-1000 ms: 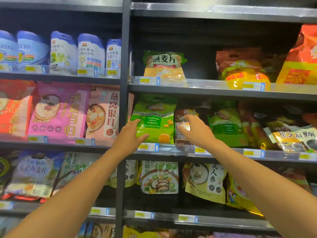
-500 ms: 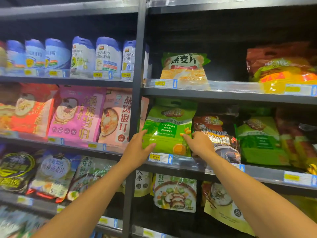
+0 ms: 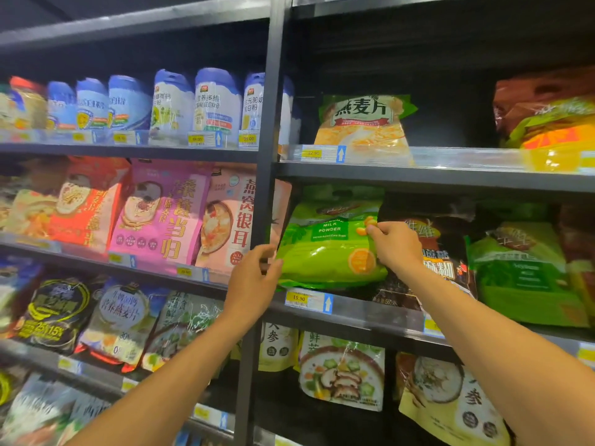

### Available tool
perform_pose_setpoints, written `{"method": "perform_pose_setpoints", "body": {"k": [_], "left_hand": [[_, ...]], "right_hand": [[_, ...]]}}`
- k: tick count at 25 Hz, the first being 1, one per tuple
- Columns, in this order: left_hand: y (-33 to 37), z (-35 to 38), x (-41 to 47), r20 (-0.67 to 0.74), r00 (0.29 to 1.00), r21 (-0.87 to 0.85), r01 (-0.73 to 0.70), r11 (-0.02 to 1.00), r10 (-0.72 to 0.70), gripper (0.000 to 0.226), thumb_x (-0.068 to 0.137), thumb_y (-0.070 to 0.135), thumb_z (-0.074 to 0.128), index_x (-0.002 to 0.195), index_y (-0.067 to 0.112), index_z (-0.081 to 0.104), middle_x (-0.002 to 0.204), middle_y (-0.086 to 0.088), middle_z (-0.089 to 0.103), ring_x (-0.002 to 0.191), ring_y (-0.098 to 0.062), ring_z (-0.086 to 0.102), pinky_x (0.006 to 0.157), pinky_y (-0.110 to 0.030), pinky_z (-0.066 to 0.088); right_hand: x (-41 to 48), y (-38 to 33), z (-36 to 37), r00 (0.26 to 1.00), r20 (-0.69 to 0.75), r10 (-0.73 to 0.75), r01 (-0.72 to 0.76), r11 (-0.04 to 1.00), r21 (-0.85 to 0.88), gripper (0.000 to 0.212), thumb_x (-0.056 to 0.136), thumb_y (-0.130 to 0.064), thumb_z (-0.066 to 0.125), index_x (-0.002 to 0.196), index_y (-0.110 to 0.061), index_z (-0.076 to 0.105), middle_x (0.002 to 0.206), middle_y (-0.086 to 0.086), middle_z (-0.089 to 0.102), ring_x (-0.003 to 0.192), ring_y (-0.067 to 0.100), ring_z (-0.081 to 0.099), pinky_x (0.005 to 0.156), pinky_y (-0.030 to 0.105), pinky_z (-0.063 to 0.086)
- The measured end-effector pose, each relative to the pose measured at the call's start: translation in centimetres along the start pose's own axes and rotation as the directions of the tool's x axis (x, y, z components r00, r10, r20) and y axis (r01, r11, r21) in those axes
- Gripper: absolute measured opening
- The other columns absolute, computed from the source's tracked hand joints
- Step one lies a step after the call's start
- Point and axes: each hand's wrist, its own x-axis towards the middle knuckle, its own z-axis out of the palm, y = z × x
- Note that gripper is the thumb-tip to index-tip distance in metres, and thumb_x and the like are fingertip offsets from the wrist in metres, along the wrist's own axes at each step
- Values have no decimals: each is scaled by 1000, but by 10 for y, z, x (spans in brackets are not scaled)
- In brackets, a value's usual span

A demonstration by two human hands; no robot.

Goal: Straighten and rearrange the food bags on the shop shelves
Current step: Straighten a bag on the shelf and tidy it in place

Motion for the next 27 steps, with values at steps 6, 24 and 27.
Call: {"method": "perform_pose_setpoints", "body": {"k": [6, 24, 27], "left_hand": [[12, -8, 9, 22, 993, 258, 108, 960, -117, 63, 104, 60, 40, 70, 15, 67, 77, -5, 75, 73, -23, 68, 65, -36, 47], [65, 24, 52, 656, 640, -392, 742, 543, -401, 47, 88, 32, 81, 128, 10, 68, 107, -16, 80, 96, -32, 77, 88, -50, 61], [67, 21, 46, 650, 675, -467, 717, 517, -349, 34, 92, 31, 77, 121, 13, 70, 101, -13, 81, 84, -29, 79, 74, -45, 64]], "right_hand": [[9, 8, -40, 997, 34, -63, 62, 997, 36, 46, 101, -53, 57, 85, -16, 79, 79, 17, 74, 72, 27, 65, 65, 37, 45], [-30, -3, -67, 999, 15, 32, -35, 941, 338, 31, 98, -46, 67, 69, -39, 78, 88, 0, 79, 93, 29, 74, 92, 57, 59], [-43, -4, -71, 998, 22, 66, -69, 918, 390, 23, 99, -43, 66, 80, -37, 77, 94, 2, 79, 97, 29, 74, 93, 57, 59]]}}
